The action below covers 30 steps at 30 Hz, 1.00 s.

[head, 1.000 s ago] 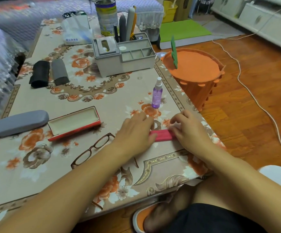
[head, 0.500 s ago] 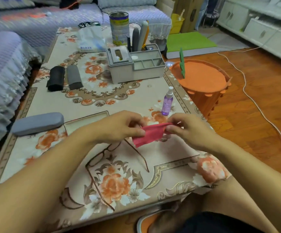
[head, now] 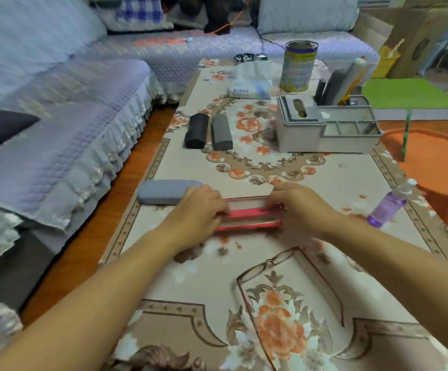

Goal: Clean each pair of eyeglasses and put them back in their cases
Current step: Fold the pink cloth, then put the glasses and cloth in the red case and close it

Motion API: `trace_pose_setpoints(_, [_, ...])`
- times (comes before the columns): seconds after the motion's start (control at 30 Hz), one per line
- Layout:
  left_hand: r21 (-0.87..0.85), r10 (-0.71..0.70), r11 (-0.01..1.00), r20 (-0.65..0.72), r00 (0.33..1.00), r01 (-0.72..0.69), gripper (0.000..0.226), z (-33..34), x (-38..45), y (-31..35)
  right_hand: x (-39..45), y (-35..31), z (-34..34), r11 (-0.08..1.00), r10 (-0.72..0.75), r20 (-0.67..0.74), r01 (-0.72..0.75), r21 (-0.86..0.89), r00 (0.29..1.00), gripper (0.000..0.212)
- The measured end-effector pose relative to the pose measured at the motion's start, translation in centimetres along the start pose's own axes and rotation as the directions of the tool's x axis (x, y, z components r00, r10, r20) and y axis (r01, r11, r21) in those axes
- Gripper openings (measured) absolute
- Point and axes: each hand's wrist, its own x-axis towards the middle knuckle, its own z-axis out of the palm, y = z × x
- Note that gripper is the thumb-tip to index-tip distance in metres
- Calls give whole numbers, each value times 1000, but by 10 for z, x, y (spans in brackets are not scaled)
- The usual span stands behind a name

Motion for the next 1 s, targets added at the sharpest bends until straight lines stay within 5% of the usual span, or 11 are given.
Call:
trace_pose_setpoints(0.37, [50, 89, 995, -4, 996, -89, 31, 17, -45, -10, -20, -12, 20, 961, -227, 127, 243, -135, 966, 28])
trace_pose_setpoints(0.7, [123, 105, 987, -7, 994, -103, 19, 18, -48, 1, -26, -17, 18, 964, -164, 106, 183, -193, 981, 29])
trace_pose_setpoints(0.87, [187, -1, 982, 50, 999, -8, 40, 27, -61, 16, -41, -22, 17, 958, -125, 94, 145, -246, 988, 40])
trace_pose_setpoints(1.0, [145, -175, 976, 72, 982, 163, 64, 29, -72, 34, -73, -19, 5, 998, 65, 30, -65, -10, 997, 58])
